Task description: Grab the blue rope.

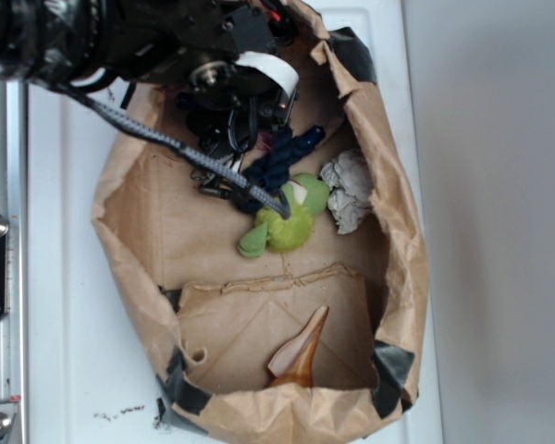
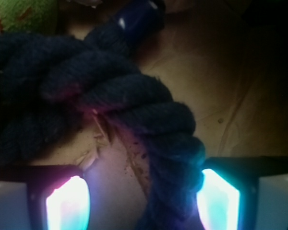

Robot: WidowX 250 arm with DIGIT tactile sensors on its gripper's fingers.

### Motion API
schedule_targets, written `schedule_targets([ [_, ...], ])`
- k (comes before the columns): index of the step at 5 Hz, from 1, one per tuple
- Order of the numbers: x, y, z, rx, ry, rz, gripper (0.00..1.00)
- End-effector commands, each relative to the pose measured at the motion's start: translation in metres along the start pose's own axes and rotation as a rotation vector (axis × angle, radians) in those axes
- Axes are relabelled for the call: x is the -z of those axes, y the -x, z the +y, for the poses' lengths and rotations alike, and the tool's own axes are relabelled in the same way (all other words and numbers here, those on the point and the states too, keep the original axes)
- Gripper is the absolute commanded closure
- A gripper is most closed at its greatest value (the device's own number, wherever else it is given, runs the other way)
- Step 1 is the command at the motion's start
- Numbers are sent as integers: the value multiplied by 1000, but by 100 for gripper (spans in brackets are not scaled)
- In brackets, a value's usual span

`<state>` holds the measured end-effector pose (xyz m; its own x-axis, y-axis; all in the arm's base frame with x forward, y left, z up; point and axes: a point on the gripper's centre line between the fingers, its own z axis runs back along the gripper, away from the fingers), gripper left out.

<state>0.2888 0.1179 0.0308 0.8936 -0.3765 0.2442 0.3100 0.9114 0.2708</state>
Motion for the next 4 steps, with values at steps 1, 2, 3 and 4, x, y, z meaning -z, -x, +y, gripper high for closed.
schedule_targets([
  [1, -1, -12, -12, -55, -99, -119, 100],
  [2, -7, -11, -13, -69, -79, -140, 100],
  [3, -19, -12, -9, -86, -32, -134, 100],
  [4, -35, -14, -2, -121, 14, -146, 100],
])
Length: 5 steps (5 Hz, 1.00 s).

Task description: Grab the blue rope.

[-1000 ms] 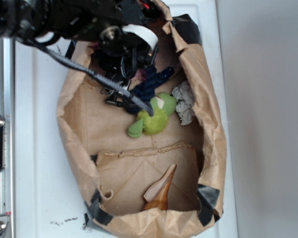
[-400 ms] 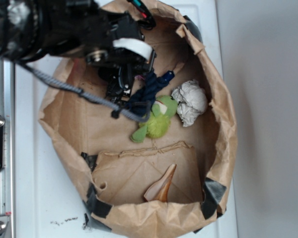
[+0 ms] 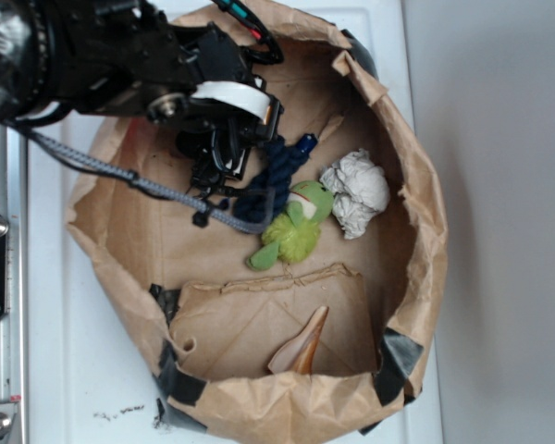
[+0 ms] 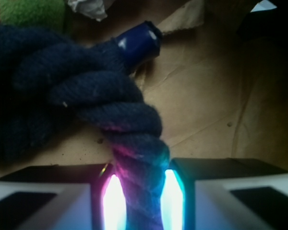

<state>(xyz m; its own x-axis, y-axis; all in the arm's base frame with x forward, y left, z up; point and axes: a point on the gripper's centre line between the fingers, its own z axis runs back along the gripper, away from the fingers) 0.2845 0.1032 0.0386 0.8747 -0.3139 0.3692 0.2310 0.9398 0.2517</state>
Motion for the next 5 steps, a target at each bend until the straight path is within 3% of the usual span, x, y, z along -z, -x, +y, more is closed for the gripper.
schedule_targets([
  [1, -57, -21, 18, -75, 93, -46, 100],
  [2, -91, -32, 25, -109, 105, -61, 100],
  [3, -112, -40, 26, -115, 142, -40, 100],
  [4, -126, -49, 24, -126, 174, -36, 100],
  [5, -130, -53, 18, -127, 170, -42, 100],
])
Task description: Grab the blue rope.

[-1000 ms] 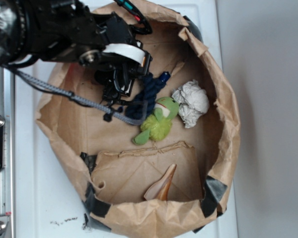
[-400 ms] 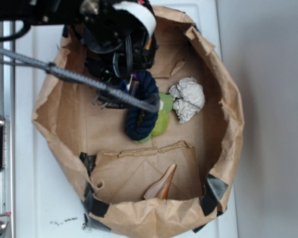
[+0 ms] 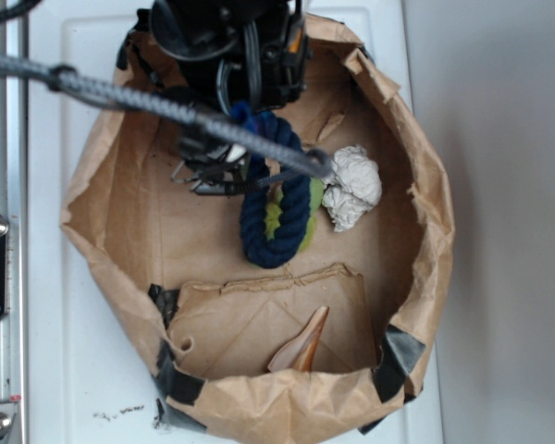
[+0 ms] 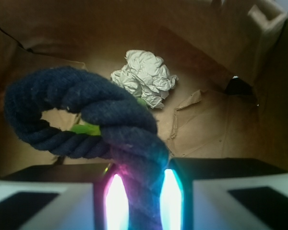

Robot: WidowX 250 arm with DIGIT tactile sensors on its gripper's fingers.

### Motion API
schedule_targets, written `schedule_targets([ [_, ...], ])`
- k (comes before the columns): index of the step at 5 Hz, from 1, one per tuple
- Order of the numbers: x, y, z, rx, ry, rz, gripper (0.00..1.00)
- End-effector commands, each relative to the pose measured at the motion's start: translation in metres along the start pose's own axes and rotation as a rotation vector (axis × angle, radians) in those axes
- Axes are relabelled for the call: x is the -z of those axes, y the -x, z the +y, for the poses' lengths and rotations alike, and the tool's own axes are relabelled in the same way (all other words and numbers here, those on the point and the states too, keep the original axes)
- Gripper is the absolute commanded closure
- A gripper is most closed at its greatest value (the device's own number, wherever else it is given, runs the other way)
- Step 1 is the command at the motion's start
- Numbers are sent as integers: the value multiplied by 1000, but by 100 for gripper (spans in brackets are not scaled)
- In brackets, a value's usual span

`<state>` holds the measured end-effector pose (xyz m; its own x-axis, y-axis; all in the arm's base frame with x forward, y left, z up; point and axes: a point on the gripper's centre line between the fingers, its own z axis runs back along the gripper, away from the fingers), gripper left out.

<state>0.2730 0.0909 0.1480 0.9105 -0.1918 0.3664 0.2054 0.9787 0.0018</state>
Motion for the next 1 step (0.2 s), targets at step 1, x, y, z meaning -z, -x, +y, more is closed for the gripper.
schedule_targets([
  [1, -20, -19, -8, -15, -55, -63, 100],
])
